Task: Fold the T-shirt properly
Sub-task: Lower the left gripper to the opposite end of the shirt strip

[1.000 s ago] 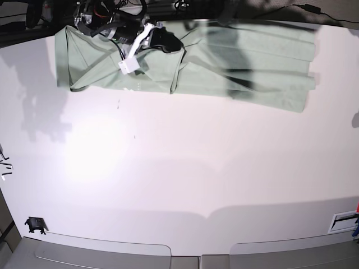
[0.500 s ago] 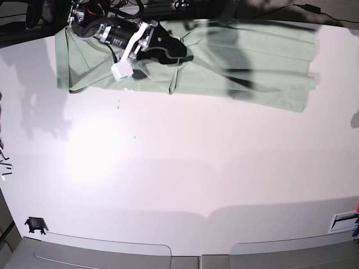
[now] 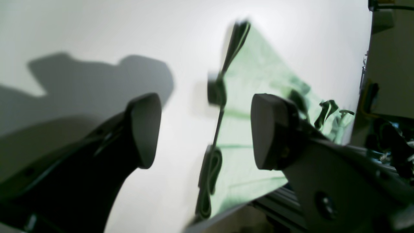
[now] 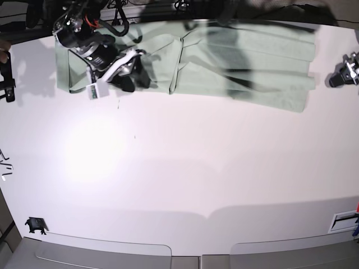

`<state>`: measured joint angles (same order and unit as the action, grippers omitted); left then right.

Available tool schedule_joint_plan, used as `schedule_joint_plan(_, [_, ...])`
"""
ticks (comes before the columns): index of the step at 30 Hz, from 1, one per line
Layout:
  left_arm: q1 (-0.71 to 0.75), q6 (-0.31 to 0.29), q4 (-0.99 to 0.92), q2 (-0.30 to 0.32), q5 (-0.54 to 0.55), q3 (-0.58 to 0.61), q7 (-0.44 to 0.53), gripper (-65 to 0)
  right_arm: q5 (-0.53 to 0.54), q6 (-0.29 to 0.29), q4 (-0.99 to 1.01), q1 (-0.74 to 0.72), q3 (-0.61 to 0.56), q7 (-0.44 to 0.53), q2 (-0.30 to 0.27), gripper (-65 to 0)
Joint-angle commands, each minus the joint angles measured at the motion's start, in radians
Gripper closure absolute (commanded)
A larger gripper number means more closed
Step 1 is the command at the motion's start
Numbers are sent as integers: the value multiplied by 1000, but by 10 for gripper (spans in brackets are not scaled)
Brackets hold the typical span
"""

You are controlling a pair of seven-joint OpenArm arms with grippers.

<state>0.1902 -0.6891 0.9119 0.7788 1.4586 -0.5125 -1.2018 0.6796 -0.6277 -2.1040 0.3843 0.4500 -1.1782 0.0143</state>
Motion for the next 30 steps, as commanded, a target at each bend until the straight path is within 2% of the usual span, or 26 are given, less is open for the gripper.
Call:
schedule_joint_plan(1, [8, -9, 13, 16, 25, -11, 6, -405, 18, 5, -19, -8, 18, 31, -4, -263])
schedule_joint_plan(7, [63, -9, 14, -53, 25, -11, 5, -404, 20, 8, -19, -7, 100, 50, -9, -263])
schedule_joint_plan(13, [94, -9, 16, -134, 25, -11, 3, -404, 65, 8, -19, -8, 111, 53, -9, -263])
schedule_joint_plan(19, [110, -9, 69, -184, 23, -10, 0, -352, 64, 8, -19, -8, 111, 56, -9, -263])
schedule_joint_plan(26, [110, -9, 222, -216, -189, -10, 58, -349, 64, 8, -19, -7, 111, 56, -9, -263])
schedule_joint_plan(30, [109, -9, 257, -222, -220, -10, 87, -349, 64, 8, -19, -7, 111, 56, -9, -263])
